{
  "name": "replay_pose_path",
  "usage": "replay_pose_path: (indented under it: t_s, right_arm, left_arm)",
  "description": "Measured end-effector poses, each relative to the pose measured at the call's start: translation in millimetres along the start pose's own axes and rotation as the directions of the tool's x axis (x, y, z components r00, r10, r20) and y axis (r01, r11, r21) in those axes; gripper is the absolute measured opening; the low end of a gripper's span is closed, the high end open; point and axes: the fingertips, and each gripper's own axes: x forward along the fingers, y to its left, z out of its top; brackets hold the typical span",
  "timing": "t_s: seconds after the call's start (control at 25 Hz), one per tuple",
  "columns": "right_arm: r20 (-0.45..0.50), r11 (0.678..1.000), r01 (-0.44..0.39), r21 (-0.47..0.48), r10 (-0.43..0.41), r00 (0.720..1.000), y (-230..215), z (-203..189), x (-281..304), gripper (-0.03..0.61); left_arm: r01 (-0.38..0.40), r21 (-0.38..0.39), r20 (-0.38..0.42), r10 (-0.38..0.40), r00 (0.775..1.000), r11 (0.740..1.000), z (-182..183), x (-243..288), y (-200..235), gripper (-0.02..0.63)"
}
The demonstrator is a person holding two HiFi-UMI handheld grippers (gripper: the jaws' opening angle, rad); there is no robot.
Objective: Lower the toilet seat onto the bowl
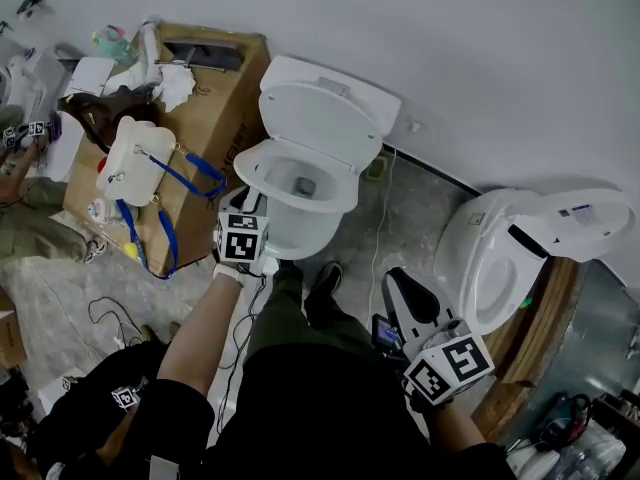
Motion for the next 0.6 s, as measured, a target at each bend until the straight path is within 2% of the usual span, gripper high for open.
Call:
replay_pose_path:
  t_s: [0.08, 0.2, 0.4, 0.48, 0.6]
  right_arm:
    - [-0.065, 0.994, 0.000, -0.108, -0.007, 0.998, -8, -11, 17, 0.055]
    - [-0.171, 0.953, -0.016, -0.301, -0.037, 0.985, -17, -32, 52, 0.055]
    - [-0.302, 0.842, -0.130, -0.524, -0.041, 0.952, -20, -74, 123, 0.063]
    - [-0.355, 0.802, -0.168, -0.573, -0.058, 0.933, -28, -97, 149, 0.102]
    - [-0.411, 0.744, -0.203, -0.637, -0.105, 0.905, -47, -126, 180, 0.110]
  left_arm:
    - [-0.001, 0.002, -0.007, 0.001, 1.000, 1.000, -3, 1, 0, 0.118]
    - [-0.003, 0.017, -0.007, 0.003, 1.000, 1.000, -2, 3, 1, 0.118]
    - [-0.008, 0.028, -0.011, 0.009, 1.000, 1.000, 2, 3, 4, 0.118]
    - [-0.009, 0.044, -0.005, 0.009, 1.000, 0.999, 4, 2, 6, 0.118]
    - [0.007, 0.062, -0.007, -0.006, 1.000, 0.998, 1, 4, 8, 0.118]
